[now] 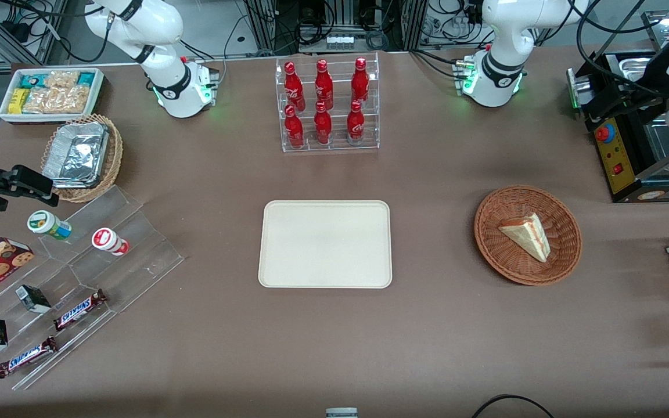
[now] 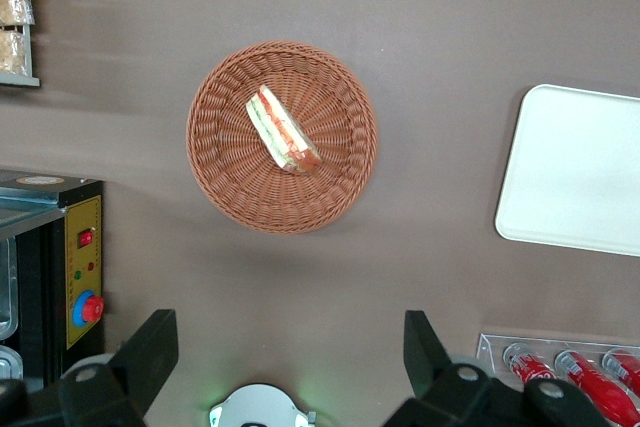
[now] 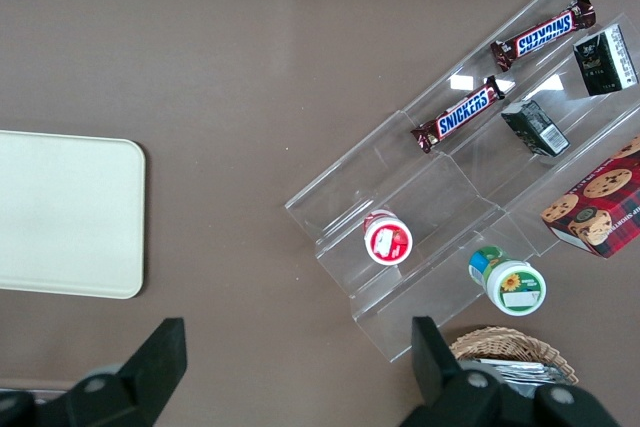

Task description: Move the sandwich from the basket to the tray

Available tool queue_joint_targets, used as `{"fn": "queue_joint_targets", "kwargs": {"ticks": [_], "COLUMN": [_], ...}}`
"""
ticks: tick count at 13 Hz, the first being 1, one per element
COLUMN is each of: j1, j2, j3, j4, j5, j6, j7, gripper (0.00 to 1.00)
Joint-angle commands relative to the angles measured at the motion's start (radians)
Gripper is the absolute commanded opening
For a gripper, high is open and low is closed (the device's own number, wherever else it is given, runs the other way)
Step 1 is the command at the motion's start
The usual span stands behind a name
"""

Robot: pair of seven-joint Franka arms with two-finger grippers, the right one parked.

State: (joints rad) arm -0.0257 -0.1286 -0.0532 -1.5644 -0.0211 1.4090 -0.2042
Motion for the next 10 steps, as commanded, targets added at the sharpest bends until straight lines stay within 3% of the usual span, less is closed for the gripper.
{"fn": "queue_joint_targets", "kwargs": {"ticks": [1,4,8,10], "j1": [-0.032,-0.014,-0.005,0.041], "j2": [0.004,0.023,0.109,0.138], "j3": [0.022,0.029,0.047,0.049], "j4": [0.007,0.007,-0.003,-0.041], "j5": [0.003,0.004,0.069,0.07], "j6": [0.005,0.005,0.062,0.125], "j7": [0.009,0.009,-0.017,-0.136], "gripper": [1.0,1.0,1.0,1.0]}}
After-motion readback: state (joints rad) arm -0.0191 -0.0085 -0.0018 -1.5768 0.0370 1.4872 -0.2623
